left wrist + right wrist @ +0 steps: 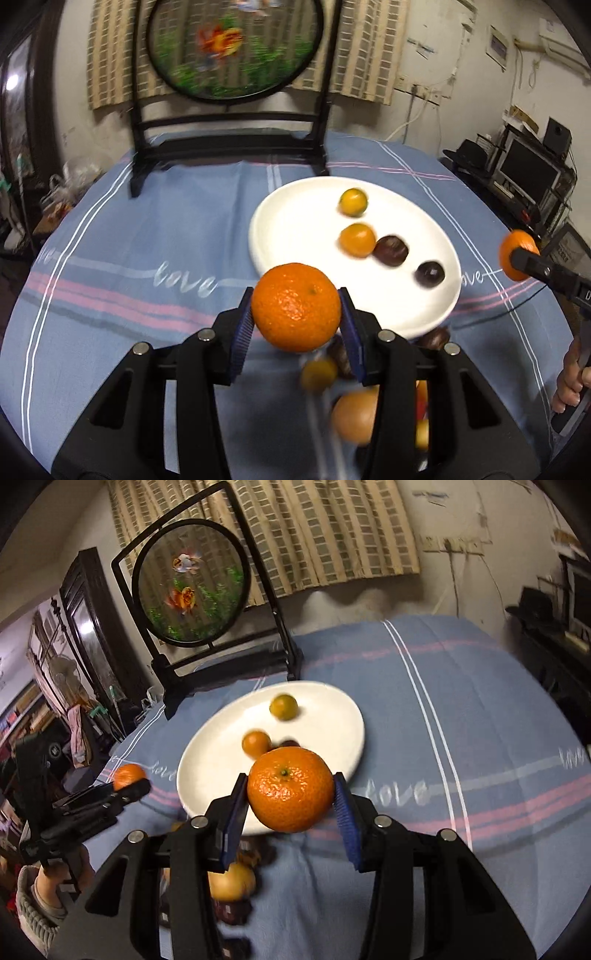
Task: Organize fruits
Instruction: 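Carry the tangerine and small orange onto the plate and open both grippers, then lower the left gripper onto the red cherry tomato and close it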
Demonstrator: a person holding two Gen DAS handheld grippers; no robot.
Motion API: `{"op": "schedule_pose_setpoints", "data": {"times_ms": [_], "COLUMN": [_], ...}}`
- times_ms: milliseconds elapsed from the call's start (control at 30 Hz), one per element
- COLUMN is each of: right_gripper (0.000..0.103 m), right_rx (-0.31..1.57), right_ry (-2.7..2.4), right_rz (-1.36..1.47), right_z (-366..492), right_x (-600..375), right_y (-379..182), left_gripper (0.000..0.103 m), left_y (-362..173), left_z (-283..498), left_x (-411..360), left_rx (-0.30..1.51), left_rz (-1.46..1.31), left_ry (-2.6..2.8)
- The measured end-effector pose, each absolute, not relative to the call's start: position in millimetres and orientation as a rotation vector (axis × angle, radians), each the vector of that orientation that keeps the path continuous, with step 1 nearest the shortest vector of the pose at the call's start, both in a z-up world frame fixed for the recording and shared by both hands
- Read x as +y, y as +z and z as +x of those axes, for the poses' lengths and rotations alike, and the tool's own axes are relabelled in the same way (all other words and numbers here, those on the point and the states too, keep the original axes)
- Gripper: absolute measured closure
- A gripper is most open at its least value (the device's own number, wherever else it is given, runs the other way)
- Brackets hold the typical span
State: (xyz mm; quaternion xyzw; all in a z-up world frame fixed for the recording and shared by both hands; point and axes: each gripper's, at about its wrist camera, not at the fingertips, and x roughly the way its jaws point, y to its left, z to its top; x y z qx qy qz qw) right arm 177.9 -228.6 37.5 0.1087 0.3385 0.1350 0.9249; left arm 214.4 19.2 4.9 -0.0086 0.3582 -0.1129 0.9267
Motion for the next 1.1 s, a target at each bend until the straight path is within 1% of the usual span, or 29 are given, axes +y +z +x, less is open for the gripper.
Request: {"op": "schedule_pose_setpoints", "data": {"times_ms": [133, 367, 433, 467, 500, 633, 700, 833, 867, 900, 933, 967, 1000, 1100], "right_gripper": [0.057, 0.056, 0.047, 0.038, 0.037, 0.037, 0.037, 0.036, 0.032, 0.024, 0.019, 0.009, 0.005, 0.005], "right_rx": [0.718, 0.804, 0.833, 0.822, 0.797, 0.761, 0.751, 0.749, 0.746, 0.746, 0.743, 0.728, 0.702, 0.681], "right_ry": [0.272, 0.245, 0.227, 0.210, 0.194, 0.202, 0.211, 0.246, 0.254, 0.260, 0.265, 0.264, 0.253, 0.244], "right_rz": [0.189, 0.181, 0.147, 0.135, 0.125, 0.135, 0.148, 0.200, 0.211, 0.220, 0.230, 0.243, 0.260, 0.283], "right_z": [218.8, 273.3, 279.8, 279.2, 276.7, 270.6, 266.3, 251.5, 246.5, 240.5, 229.2, 216.6, 202.0, 170.9], "right_x": [-212.8, -204.5, -201.6, -202.0, -203.0, -208.1, -209.9, -212.6, -212.8, -213.0, -214.6, -218.1, -223.0, -234.1], "right_y": [33.2, -5.8, -14.1, -14.4, -12.2, -1.4, 4.9, 16.6, 19.4, 21.7, 23.7, 24.4, 24.7, 20.6], "left_gripper": [0.058, 0.058, 0.048, 0.035, 0.028, 0.026, 0.020, 0.018, 0.017, 0.016, 0.015, 0.014, 0.014, 0.012], "left_y": [-2.7, -31.1, -30.7, -28.4, -25.2, -20.2, -16.7, -4.7, -1.3, 1.3, 3.2, 4.1, 3.3, -12.1], "left_z": [242.5, 270.2, 270.9, 269.9, 267.9, 260.9, 256.9, 246.3, 240.8, 234.6, 228.6, 220.6, 208.1, 169.7], "left_x": [-6.2, -18.6, -13.8, -11.6, -10.5, -10.0, -6.4, 8.0, 12.9, 17.1, 20.0, 24.1, 29.6, 43.5], "left_rx": [0.759, 0.845, 0.842, 0.831, 0.812, 0.795, 0.785, 0.748, 0.736, 0.727, 0.719, 0.713, 0.706, 0.735], "left_rz": [0.007, 0.043, 0.013, 0.007, 0.013, 0.028, 0.021, 0.002, -0.002, -0.004, -0.006, -0.009, -0.016, -0.030], "left_ry": [-0.253, -0.276, -0.300, -0.296, -0.285, -0.276, -0.269, -0.239, -0.230, -0.223, -0.219, -0.214, -0.209, -0.217]}}
